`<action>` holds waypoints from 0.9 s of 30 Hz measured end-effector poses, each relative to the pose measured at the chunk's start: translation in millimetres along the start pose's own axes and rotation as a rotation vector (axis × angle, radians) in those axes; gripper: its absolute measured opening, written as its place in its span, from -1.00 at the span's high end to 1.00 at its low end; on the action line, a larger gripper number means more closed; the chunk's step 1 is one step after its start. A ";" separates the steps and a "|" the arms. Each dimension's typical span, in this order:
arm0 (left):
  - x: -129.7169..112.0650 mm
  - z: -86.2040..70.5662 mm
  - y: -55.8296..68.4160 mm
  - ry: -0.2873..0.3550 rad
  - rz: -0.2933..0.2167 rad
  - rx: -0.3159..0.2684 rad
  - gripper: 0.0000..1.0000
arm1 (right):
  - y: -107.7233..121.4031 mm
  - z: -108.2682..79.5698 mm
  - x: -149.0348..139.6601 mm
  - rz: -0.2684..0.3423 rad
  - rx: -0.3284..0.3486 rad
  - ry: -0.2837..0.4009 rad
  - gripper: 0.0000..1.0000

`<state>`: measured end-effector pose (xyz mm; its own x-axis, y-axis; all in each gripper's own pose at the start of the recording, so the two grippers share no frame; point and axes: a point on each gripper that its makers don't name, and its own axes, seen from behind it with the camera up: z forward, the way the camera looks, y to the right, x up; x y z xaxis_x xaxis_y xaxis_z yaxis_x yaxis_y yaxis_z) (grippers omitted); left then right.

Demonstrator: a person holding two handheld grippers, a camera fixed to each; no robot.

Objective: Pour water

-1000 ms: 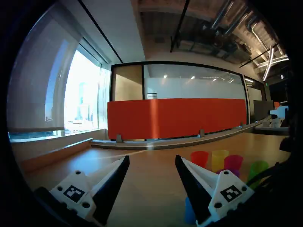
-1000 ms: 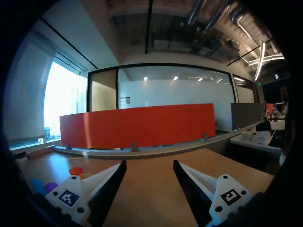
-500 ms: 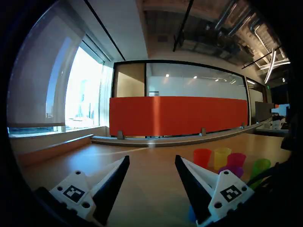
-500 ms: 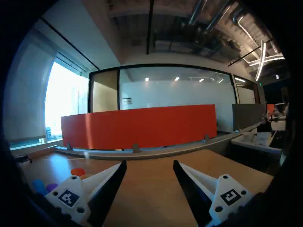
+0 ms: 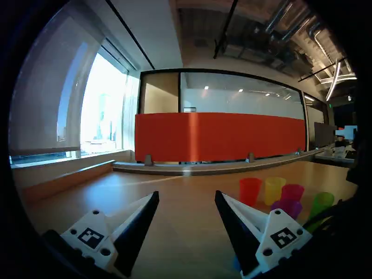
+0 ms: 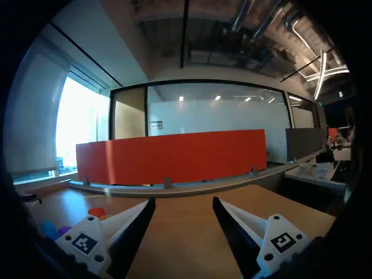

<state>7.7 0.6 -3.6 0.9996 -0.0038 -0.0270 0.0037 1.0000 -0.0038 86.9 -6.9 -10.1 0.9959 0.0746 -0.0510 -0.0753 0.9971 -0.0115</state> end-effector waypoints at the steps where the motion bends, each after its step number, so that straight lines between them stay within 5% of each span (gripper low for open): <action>1: -0.6 0.3 -0.1 -0.003 0.000 0.000 -0.78 | 0.5 0.0 -0.3 0.000 -0.001 -0.001 -0.90; 27: -6.5 2.1 -3.0 -0.026 0.003 0.009 -0.85 | -1.0 -6.1 9.4 -0.024 0.011 0.038 -0.90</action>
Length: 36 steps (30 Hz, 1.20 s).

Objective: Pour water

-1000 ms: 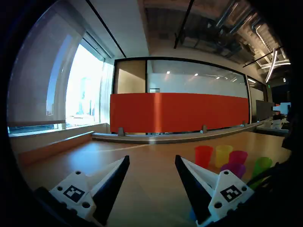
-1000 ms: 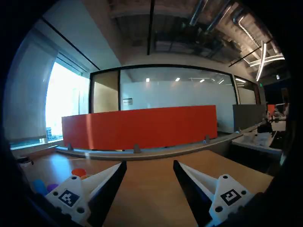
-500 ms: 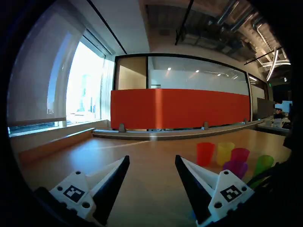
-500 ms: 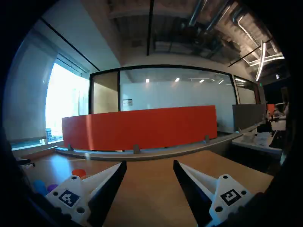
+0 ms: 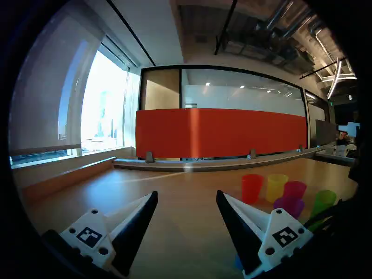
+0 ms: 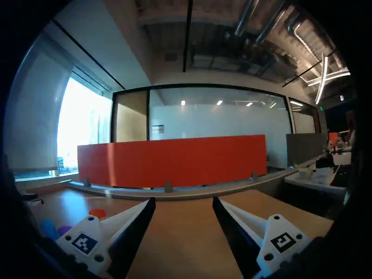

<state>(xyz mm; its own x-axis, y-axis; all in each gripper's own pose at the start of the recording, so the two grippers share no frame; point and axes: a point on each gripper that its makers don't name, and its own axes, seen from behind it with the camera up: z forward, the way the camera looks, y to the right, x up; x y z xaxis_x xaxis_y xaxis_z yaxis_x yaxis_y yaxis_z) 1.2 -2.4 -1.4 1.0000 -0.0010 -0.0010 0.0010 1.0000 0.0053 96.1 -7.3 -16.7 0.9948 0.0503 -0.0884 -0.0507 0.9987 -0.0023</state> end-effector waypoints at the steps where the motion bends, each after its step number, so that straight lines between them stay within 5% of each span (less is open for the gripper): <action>1: 0.0 0.0 -0.1 0.000 0.000 0.000 -0.85 | 0.6 -0.7 0.8 -0.002 0.000 0.005 -0.90; 12: 0.1 0.0 -0.2 0.000 0.001 0.000 -0.85 | -2.6 -4.7 -0.8 -0.034 0.015 0.035 -0.90; 36: 0.1 -0.2 0.4 0.000 0.001 0.000 -0.86 | -6.6 6.0 -68.0 -0.062 0.037 -0.016 -0.97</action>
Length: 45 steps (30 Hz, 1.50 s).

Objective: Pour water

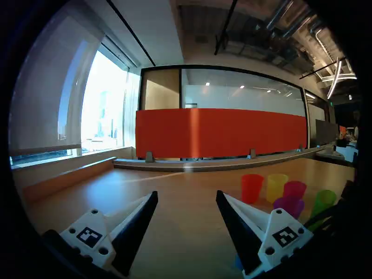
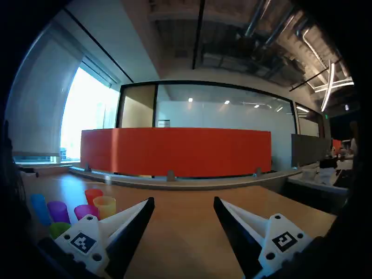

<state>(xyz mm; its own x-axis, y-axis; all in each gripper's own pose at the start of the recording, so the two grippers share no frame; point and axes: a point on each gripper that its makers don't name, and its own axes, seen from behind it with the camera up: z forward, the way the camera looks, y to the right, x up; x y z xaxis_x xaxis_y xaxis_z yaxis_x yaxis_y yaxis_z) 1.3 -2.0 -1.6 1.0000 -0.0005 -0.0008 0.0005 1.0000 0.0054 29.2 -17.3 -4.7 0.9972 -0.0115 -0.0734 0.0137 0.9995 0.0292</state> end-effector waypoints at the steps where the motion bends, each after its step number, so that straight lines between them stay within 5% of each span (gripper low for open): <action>1: -0.1 0.0 -0.1 0.000 0.000 0.000 -0.86 | 1.1 0.2 -2.5 0.003 0.001 -0.001 -0.97; 17: 0.2 0.5 -0.3 0.000 0.000 0.000 -0.85 | 14.3 0.1 -20.4 0.038 -0.001 -0.027 -0.97; 45: -0.1 0.3 -0.6 0.000 0.000 0.000 -0.85 | 10.5 0.8 -28.1 0.013 -0.009 -0.072 -0.98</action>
